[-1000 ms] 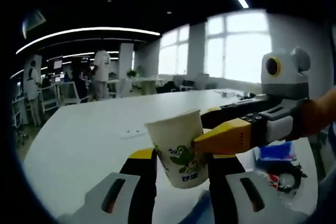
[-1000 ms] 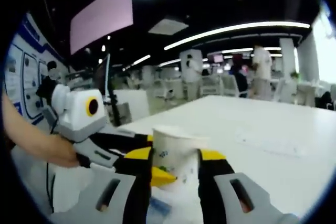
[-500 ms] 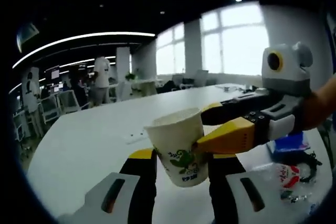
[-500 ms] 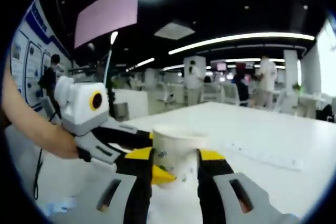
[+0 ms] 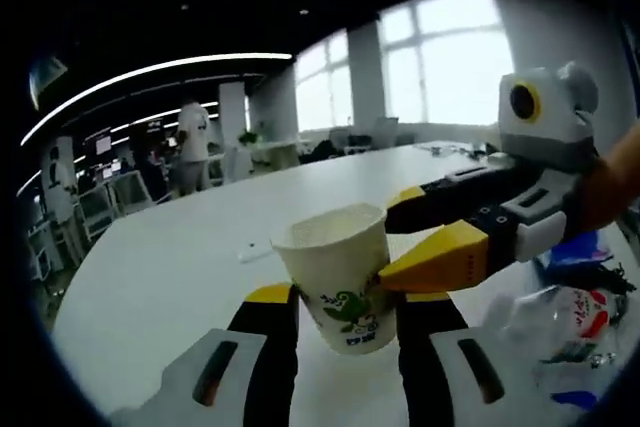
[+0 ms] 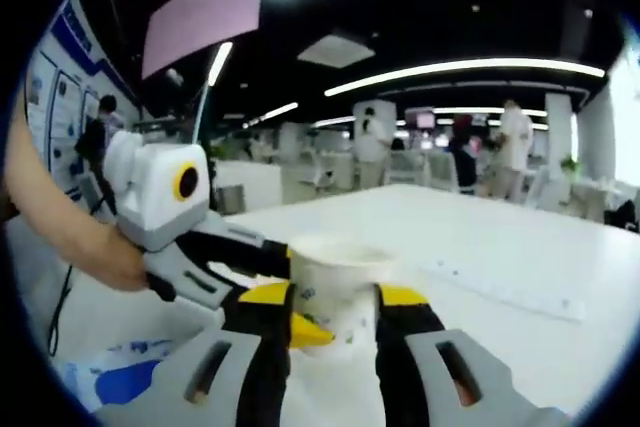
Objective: Arrange the tabletop items into an orderly group along one side of the table until the central work area is clear of visible clutter.
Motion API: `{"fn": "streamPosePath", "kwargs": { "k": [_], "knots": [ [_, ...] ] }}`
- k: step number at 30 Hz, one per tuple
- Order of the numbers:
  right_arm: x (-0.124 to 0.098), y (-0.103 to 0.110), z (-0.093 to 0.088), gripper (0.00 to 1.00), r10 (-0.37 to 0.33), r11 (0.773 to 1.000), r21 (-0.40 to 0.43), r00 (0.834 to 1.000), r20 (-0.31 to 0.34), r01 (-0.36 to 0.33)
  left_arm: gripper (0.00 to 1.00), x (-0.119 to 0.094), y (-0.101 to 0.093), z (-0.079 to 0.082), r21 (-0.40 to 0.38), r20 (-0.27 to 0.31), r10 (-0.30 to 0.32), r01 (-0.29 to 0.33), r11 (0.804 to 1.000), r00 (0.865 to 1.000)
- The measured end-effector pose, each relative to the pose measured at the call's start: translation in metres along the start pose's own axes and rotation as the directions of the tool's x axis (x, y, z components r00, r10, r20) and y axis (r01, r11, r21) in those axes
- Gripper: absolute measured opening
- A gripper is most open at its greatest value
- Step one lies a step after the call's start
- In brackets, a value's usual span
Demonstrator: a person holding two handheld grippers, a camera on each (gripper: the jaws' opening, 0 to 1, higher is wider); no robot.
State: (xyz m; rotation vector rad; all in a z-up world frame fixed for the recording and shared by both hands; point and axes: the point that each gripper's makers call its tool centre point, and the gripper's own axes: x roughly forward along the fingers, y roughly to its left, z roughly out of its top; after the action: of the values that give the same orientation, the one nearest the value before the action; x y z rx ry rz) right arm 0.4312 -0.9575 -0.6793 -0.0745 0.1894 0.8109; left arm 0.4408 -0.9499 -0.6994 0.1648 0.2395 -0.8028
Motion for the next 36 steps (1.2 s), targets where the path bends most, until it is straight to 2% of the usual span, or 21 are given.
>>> {"fn": "streamPosePath", "kwargs": {
  "k": [16,22,33,36],
  "knots": [
    [-0.002,-0.010,-0.020,0.27,0.002,1.000,-0.011,0.999,-0.035,-0.003,0.36,0.016,-0.004,-0.016,0.006,-0.027,-0.004,0.004,1.000,1.000],
    [-0.002,-0.011,-0.019,0.27,0.002,1.000,-0.006,1.000,-0.029,-0.002,0.36,0.017,-0.003,-0.015,0.004,-0.020,-0.002,0.002,1.000,1.000],
    [-0.007,-0.004,-0.024,0.25,0.001,1.000,0.025,0.998,-0.063,0.000,0.36,0.012,-0.004,-0.021,-0.027,-0.065,0.012,-0.014,1.000,0.998],
    [-0.007,-0.002,-0.025,0.24,-0.008,0.998,0.054,0.998,-0.069,0.012,0.36,0.011,-0.004,-0.022,-0.045,-0.078,0.014,-0.018,0.999,0.997]
  ]
}}
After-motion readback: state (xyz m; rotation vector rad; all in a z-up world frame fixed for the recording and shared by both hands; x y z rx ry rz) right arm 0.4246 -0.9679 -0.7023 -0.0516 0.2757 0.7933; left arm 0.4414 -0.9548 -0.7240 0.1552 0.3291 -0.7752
